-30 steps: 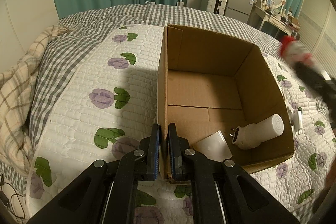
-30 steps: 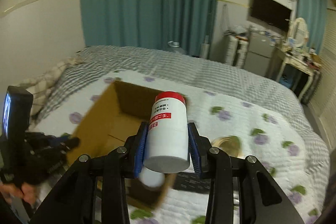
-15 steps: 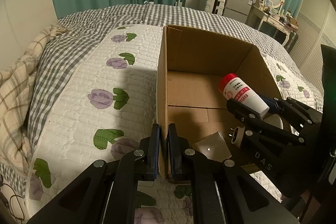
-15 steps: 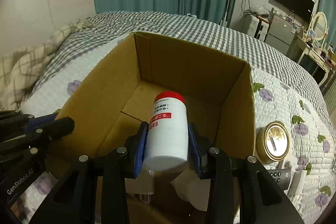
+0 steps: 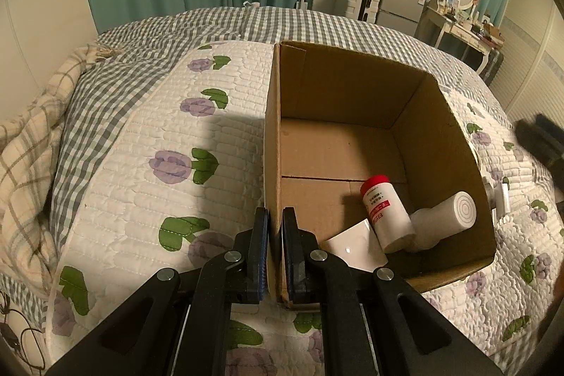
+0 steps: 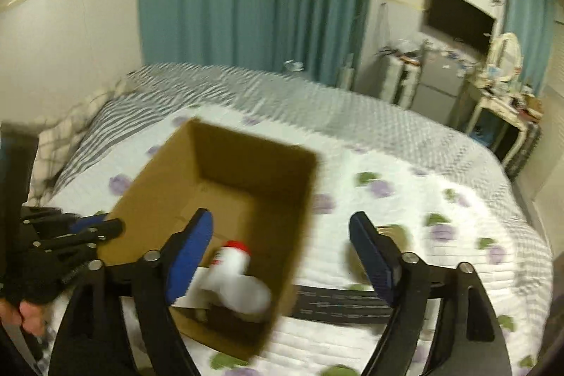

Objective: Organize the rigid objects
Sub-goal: 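Grasp the white plug charger beside the phone stand with the right tool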

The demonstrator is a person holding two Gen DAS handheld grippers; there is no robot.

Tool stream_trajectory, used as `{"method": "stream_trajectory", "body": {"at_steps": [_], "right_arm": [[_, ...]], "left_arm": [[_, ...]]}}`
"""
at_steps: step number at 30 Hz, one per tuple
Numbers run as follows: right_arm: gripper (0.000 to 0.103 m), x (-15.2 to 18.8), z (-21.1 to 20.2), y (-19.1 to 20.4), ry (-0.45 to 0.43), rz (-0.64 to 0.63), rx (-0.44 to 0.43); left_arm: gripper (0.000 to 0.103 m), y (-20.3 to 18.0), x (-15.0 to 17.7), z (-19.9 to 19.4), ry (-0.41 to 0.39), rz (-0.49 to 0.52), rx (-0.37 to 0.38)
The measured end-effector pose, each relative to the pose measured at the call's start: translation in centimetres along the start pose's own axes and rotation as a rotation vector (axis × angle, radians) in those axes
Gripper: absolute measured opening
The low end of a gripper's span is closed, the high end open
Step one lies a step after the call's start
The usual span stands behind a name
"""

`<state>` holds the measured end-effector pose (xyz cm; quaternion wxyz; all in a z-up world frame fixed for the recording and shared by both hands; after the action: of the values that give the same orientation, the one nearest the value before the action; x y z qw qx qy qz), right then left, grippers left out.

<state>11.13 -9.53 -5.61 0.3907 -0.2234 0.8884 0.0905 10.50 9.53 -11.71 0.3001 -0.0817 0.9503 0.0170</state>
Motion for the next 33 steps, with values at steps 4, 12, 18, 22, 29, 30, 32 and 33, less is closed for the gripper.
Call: {"method": "stream_trajectory", "body": {"at_steps": [4, 12, 18, 22, 29, 30, 32, 33], "right_arm": [[0.081, 0.7, -1.6, -5.3, 0.011, 0.045, 0.123], [0.081, 6.4, -0.2, -14.4, 0.141, 0.148, 0.301], [0.081, 12.0, 3.4, -17.3, 0.279, 0.249, 0.307], [0.080, 12.8, 4.2, -17.8, 0.297, 0.300, 0.272], [0.051, 14.1, 6.4, -18.2, 0.352, 0.324, 0.275], [0.048, 14.0, 6.4, -18.2, 0.349, 0.325, 0.272], [0.027, 14.1, 6.5, -18.1, 0.358, 0.322, 0.267], [0.027, 14.2, 6.7, -18.1, 0.365, 0.321, 0.265]], "left_arm": [[0.007, -0.2, 0.0, 0.0, 0.000, 0.003, -0.007], [0.007, -0.2, 0.0, 0.0, 0.003, 0.007, -0.020], [0.007, -0.3, 0.0, 0.1, 0.006, 0.009, -0.026], [0.007, -0.4, 0.1, 0.1, 0.009, 0.006, -0.028], [0.007, -0.3, 0.1, 0.1, 0.010, 0.008, -0.028], [0.007, -0.3, 0.1, 0.0, 0.011, 0.007, -0.026], [0.007, -0.3, 0.1, 0.0, 0.010, 0.007, -0.028], [0.007, -0.3, 0.1, 0.0, 0.009, 0.009, -0.029]]}}
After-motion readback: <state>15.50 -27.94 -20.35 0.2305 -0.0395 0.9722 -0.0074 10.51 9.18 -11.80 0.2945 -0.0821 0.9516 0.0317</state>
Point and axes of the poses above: each gripper's, at about its wrist camera, not at the fingertips, and z roughly the way its jaws point, y to its left, x to its underside, the point moved 4 cm from there along z, roughly the way its jaws point, and after that the axes turned 2 degrees about -x, right-handed, at the moved point
